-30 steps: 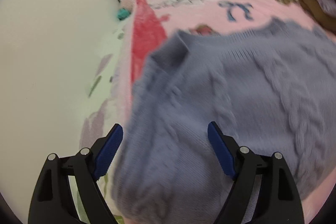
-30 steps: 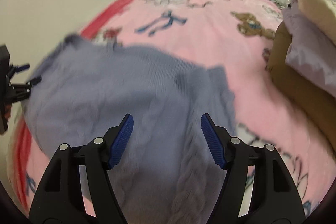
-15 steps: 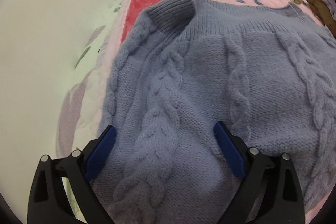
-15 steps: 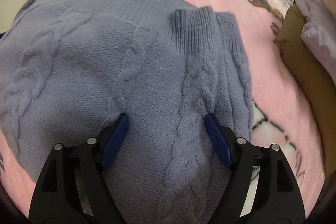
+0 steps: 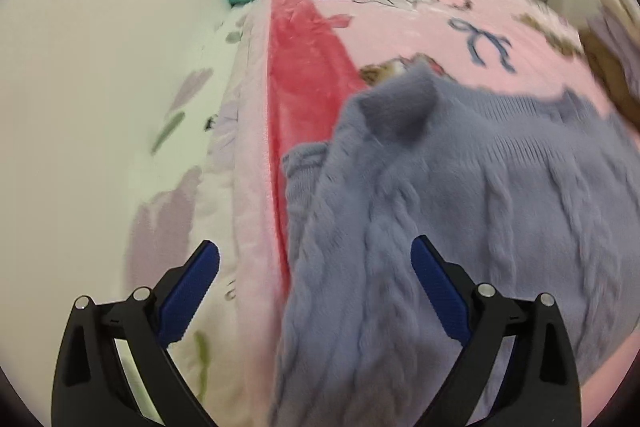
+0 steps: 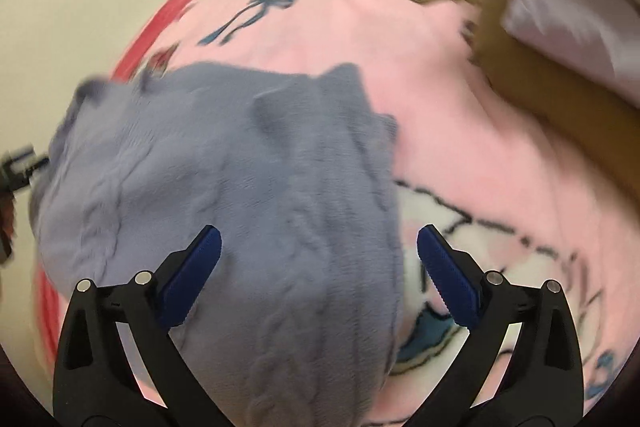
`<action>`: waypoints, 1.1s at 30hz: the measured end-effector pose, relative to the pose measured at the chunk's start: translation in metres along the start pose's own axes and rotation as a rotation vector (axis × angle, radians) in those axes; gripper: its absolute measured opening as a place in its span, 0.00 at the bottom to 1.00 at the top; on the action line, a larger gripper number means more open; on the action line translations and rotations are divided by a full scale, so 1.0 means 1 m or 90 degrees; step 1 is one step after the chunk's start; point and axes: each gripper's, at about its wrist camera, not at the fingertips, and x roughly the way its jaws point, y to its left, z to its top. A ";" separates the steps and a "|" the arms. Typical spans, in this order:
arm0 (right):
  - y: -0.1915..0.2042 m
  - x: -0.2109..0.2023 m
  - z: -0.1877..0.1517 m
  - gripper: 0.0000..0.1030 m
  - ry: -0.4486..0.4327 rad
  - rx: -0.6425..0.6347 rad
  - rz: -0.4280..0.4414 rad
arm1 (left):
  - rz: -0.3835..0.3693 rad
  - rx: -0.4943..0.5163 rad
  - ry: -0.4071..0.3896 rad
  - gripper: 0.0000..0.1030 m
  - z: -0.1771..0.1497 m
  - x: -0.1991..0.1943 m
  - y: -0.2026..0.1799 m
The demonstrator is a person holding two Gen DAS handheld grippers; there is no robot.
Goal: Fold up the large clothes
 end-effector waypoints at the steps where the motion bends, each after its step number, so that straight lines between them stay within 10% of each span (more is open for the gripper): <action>1: -0.008 0.005 -0.001 0.90 0.005 0.024 0.009 | -0.023 -0.020 0.007 0.92 0.005 0.008 0.005; 15: -0.026 0.060 -0.001 0.93 0.139 0.038 0.042 | -0.195 -0.122 0.194 0.91 0.012 0.094 0.017; 23: -0.020 0.043 0.002 0.84 0.122 0.037 0.177 | -0.268 -0.066 0.193 0.61 0.003 0.075 0.004; 31: 0.002 0.080 0.016 0.92 0.191 0.043 0.117 | -0.216 -0.073 0.241 0.94 0.007 0.099 -0.007; 33: 0.009 0.083 0.020 0.72 0.193 0.063 0.104 | -0.192 -0.066 0.250 0.94 0.010 0.104 -0.021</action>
